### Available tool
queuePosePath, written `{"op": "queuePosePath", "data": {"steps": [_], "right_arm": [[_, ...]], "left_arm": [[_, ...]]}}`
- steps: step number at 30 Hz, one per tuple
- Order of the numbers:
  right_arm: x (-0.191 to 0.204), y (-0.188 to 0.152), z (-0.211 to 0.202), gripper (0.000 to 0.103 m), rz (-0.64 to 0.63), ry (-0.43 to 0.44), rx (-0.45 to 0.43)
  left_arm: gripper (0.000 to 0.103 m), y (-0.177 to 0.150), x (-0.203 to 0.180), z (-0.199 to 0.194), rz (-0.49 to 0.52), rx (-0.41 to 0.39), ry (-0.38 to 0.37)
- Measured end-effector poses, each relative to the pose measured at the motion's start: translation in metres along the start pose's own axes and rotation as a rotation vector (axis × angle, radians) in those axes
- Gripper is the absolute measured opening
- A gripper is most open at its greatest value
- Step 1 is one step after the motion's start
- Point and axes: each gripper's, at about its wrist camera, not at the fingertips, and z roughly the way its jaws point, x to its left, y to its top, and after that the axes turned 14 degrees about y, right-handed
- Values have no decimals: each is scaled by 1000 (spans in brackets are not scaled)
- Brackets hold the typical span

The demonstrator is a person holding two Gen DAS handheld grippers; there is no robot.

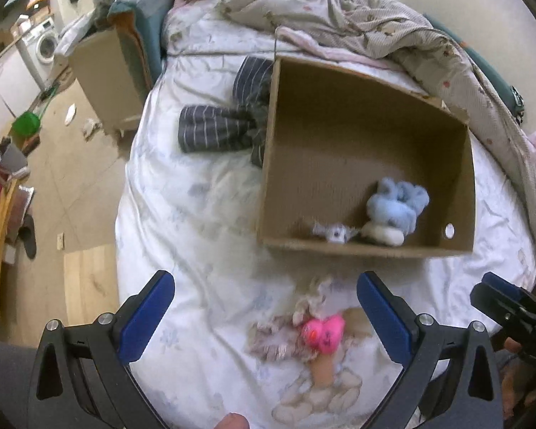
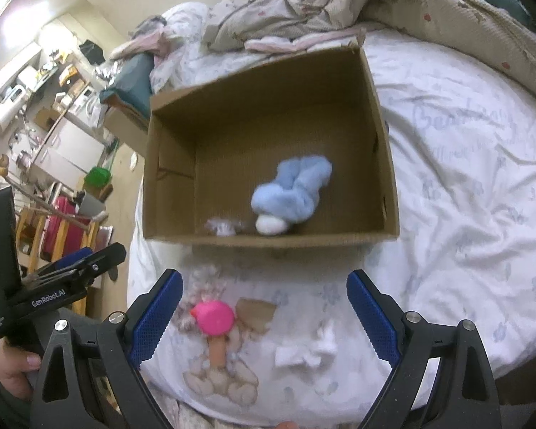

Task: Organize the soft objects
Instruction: 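Grasp the white sock with the right gripper while the left gripper grasps the lace scrunchie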

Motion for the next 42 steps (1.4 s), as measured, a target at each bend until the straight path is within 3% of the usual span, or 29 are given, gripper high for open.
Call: {"op": "queuePosePath", "data": {"steps": [8,16,22,29,31,33,36,42], "right_arm": [[-14,-18,8,99,49,-58,97],[-33,-30,35,96,100,-100,235],[-37,-52,81,91,48,-179,425],[-21,-66,119,91,-109,-253,534],[-21,-66,125,66,-131,-260,538],[-23,-63,126,58,-122,-258,530],[-22,-57,121,32,-128,-237,502],[-20,-43,96,26,-92,-156,411]], "left_arm": [[102,-21,15,-4,-8,-5,37],[102,-26,19,1,-51,34,20],[102,-23,23,6,-80,62,15],[102,-23,35,13,-102,93,48],[102,-25,37,20,-95,110,72],[102,-27,40,26,-99,137,72],[102,-29,41,35,-99,169,71],[101,-33,32,50,-65,216,46]]}}
